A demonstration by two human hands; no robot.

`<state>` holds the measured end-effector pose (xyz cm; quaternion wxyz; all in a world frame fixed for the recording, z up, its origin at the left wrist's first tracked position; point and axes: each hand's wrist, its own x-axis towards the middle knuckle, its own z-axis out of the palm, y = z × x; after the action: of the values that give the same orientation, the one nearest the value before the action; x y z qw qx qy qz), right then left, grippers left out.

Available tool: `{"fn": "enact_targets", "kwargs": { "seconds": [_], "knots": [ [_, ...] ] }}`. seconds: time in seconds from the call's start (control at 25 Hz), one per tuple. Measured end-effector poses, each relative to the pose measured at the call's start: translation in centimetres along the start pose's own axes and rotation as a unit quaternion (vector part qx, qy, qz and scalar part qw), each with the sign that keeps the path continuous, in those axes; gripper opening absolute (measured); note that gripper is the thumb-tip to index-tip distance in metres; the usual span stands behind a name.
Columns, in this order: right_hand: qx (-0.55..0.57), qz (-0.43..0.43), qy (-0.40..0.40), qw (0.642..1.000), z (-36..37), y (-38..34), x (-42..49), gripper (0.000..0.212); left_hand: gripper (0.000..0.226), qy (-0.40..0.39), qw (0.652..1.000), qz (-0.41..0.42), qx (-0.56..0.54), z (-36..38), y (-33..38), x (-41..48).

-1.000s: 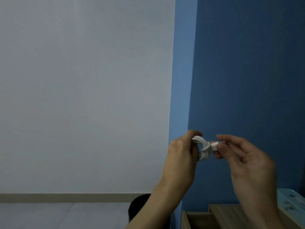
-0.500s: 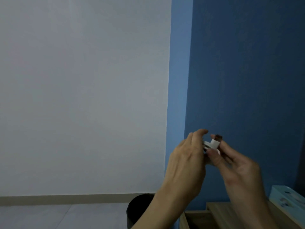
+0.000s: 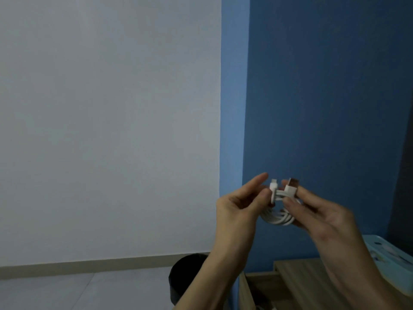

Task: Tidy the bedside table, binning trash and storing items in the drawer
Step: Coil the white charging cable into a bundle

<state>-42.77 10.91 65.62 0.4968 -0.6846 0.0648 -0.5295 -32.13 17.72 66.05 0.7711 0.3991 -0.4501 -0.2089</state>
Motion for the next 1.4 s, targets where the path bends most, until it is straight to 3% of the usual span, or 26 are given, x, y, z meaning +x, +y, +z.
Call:
{"fn": "enact_targets", "kwargs": {
  "seconds": [0.24, 0.48, 0.56, 0.64, 0.8, 0.92, 1.08, 1.16, 1.2, 1.32, 1.4],
  "knots": [
    [0.031, 0.072, -0.021, 0.997, -1.4, 2.1, -0.3, 0.071, 0.033, 0.011, 0.999, 0.002, 0.042, 0.2, -2.7, 0.2],
    [0.129, 0.217, 0.029, 0.967, -4.4, 8.4, -2.2, 0.093, 0.028, -0.049, 0.989, -0.114, 0.084, 0.0, -8.9, -0.4],
    [0.162, 0.262, 0.062, 0.949, -5.6, 11.1, -3.1, 0.086, 0.025, -0.044, 0.984, -0.145, 0.095, -0.3, -11.7, -0.6],
    [0.186, 0.309, 0.081, 0.929, -6.6, 14.1, -4.0, 0.064, 0.020, -0.024, 0.979, -0.169, 0.109, -0.8, -14.8, -0.7],
    [0.207, 0.371, 0.106, 0.899, -7.8, 20.2, -6.6, 0.061, 0.017, -0.018, 0.961, -0.261, 0.089, -1.9, -20.5, -1.8],
    [0.180, 0.435, 0.135, 0.872, -8.7, 25.5, -8.3, 0.026, 0.021, -0.045, 0.945, -0.306, 0.108, -3.0, -24.9, -2.3],
    [0.131, 0.497, 0.148, 0.845, -9.5, 31.0, -10.3, 0.031, 0.022, -0.073, 0.922, -0.334, 0.181, -4.5, -29.8, -2.9],
    [0.147, 0.527, 0.171, 0.819, -9.7, 33.2, -11.2, 0.015, 0.024, -0.069, 0.910, -0.346, 0.216, -5.4, -31.9, -3.2],
    [0.151, 0.540, 0.172, 0.810, -9.6, 34.2, -11.7, 0.019, 0.027, -0.071, 0.903, -0.350, 0.237, -5.9, -32.9, -3.5],
    [0.153, 0.588, 0.171, 0.776, -9.4, 36.7, -12.6, 0.056, 0.034, -0.074, 0.887, -0.336, 0.307, -6.8, -35.0, -4.4],
    [0.158, 0.619, 0.190, 0.746, -9.2, 38.3, -13.0, 0.046, 0.036, -0.071, 0.882, -0.337, 0.323, -7.3, -36.3, -5.0]
  ]
}}
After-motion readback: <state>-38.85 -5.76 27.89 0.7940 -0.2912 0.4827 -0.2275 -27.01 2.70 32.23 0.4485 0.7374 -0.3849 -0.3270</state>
